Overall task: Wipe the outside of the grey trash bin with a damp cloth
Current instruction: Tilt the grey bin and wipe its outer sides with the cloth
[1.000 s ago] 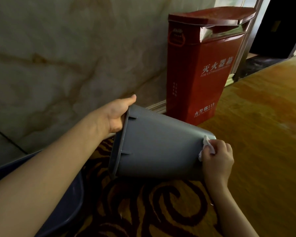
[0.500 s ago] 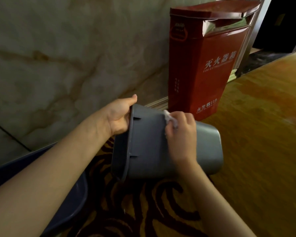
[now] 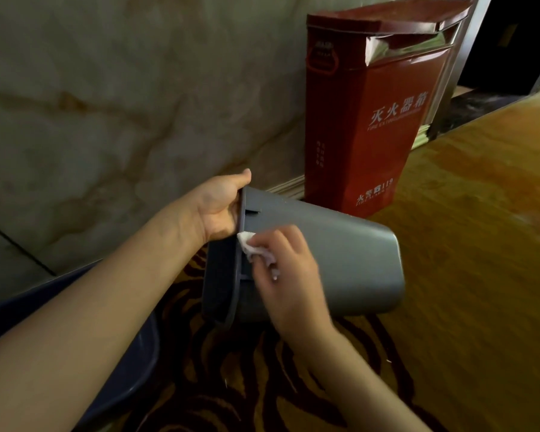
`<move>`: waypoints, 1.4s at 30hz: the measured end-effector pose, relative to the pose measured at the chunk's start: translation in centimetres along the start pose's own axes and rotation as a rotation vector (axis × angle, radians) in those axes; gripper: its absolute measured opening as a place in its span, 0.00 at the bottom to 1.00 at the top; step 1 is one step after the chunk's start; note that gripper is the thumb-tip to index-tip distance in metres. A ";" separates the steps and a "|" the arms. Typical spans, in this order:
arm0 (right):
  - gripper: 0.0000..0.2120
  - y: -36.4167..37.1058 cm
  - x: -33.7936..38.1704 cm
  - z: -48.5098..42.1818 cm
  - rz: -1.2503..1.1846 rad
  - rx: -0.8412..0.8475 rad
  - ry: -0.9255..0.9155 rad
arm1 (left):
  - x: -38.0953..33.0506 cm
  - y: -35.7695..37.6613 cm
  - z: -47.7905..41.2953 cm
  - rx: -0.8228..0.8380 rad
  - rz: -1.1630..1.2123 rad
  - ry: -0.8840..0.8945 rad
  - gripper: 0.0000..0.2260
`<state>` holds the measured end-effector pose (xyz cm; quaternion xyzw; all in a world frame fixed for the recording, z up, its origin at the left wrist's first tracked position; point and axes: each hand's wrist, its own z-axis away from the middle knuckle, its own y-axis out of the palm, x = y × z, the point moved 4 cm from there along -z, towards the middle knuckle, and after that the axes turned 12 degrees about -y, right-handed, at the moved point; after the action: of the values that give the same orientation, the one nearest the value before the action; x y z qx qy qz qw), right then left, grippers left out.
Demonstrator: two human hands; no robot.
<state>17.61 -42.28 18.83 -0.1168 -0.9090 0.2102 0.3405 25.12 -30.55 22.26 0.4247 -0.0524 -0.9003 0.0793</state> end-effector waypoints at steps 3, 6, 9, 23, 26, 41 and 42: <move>0.09 0.5 0.5 1.6 0.008 0.022 -0.078 | 0.4 -0.4 0.0 -0.027 -0.032 -0.016 0.19; 0.09 -0.1 -1.3 4.4 0.099 0.025 -0.105 | 0.7 -0.8 0.0 -0.021 -0.037 -0.017 0.19; 0.15 -1.8 -4.8 7.3 0.193 -0.094 -0.014 | 0.7 -1.0 0.1 -0.003 -0.058 -0.019 0.20; 0.07 -1.8 -2.6 -0.9 0.109 -0.289 0.045 | 1.1 -0.2 -0.2 0.122 -0.049 0.000 0.24; 0.07 -0.4 -1.4 -2.9 0.101 -0.215 -0.035 | 1.4 0.3 -0.1 0.186 -0.098 -0.007 0.28; 0.04 -2.9 -15.5 8.8 0.095 -0.419 0.851 | 2.0 -3.9 0.5 0.222 -0.429 0.100 0.21; 0.04 -2.6 -15.4 9.2 0.086 -0.424 0.859 | 2.2 -4.1 0.6 0.250 -0.414 0.060 0.22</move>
<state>22.69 -52.85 5.06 -0.2972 -0.7033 -0.0334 0.6449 22.86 -26.89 20.29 0.4596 -0.0729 -0.8708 -0.1584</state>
